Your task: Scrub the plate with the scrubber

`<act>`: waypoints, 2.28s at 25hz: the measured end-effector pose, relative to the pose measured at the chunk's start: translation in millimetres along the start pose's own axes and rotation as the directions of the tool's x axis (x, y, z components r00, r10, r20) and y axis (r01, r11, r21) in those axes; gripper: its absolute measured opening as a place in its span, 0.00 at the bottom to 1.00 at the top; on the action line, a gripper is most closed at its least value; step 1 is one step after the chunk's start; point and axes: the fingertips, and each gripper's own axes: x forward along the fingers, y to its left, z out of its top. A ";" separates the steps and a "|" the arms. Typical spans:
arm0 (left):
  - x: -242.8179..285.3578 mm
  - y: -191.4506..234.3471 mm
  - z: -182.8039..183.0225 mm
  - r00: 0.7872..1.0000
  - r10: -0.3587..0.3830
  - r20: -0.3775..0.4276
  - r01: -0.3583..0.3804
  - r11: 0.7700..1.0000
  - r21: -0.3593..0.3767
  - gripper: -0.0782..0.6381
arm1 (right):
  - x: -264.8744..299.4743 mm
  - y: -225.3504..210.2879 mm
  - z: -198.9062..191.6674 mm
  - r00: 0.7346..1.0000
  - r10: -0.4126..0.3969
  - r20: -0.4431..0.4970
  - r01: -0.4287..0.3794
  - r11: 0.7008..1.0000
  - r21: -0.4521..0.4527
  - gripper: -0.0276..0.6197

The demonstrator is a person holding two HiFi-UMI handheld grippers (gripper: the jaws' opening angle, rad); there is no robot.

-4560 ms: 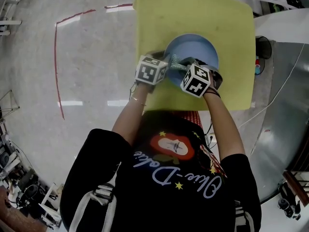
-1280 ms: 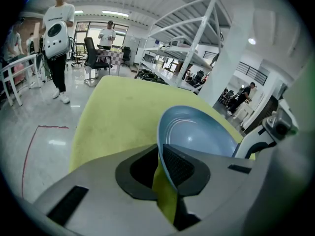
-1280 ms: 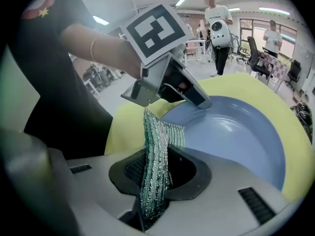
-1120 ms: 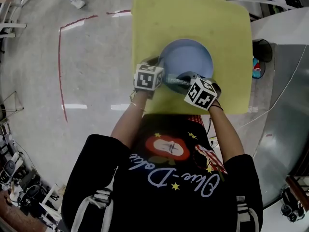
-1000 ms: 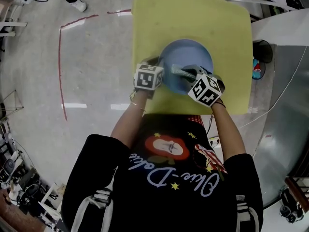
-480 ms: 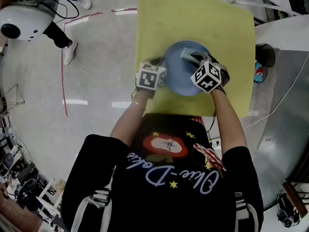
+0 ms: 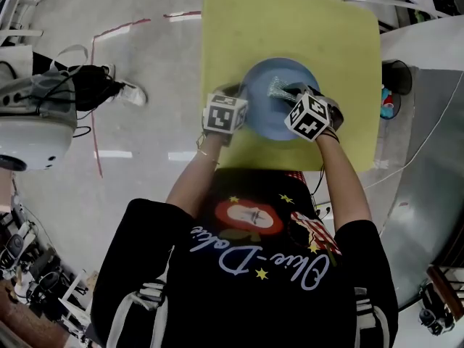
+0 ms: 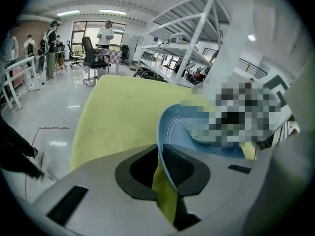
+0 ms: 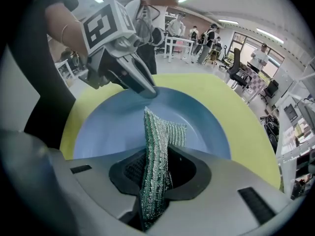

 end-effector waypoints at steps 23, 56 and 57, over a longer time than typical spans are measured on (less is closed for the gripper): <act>1.2 -1.9 1.6 1.000 -0.009 0.013 0.009 1.000 -0.005 0.15 | -12.8 100.7 -2.4 0.970 0.238 0.042 -0.238 0.971 0.015 0.14; -1.1 -0.8 2.2 1.000 0.004 -0.028 -0.002 0.998 0.057 0.16 | 7.4 -27.7 16.1 0.994 -0.107 -0.017 0.091 0.910 -0.404 0.14; -1.2 -0.6 2.2 1.000 0.002 -0.025 -0.001 0.998 0.060 0.16 | 7.2 -27.5 14.1 0.994 -0.103 -0.026 0.085 0.922 -0.379 0.14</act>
